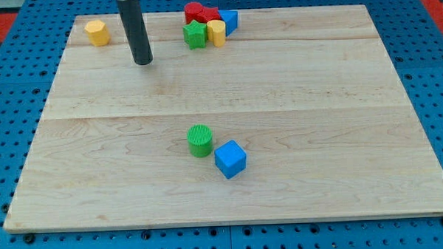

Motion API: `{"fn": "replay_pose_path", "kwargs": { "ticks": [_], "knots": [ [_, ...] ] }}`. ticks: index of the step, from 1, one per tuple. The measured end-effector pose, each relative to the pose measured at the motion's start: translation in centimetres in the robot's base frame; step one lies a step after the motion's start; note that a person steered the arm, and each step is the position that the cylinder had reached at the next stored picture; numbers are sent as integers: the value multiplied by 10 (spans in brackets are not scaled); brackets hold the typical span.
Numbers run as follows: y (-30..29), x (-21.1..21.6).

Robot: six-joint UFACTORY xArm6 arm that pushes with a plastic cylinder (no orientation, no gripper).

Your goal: Separate the red circle from the group of blocks

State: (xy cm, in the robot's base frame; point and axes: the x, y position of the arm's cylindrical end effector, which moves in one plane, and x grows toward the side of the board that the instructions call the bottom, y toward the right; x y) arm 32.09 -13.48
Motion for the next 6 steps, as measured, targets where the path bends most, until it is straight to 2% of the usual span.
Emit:
{"fn": "replay_pose_path", "kwargs": {
  "ticks": [1,2,3,4,5,6],
  "knots": [
    [0,0],
    [24,19],
    [116,49],
    [208,41],
    [263,-19],
    [269,-61]
  ]
}}
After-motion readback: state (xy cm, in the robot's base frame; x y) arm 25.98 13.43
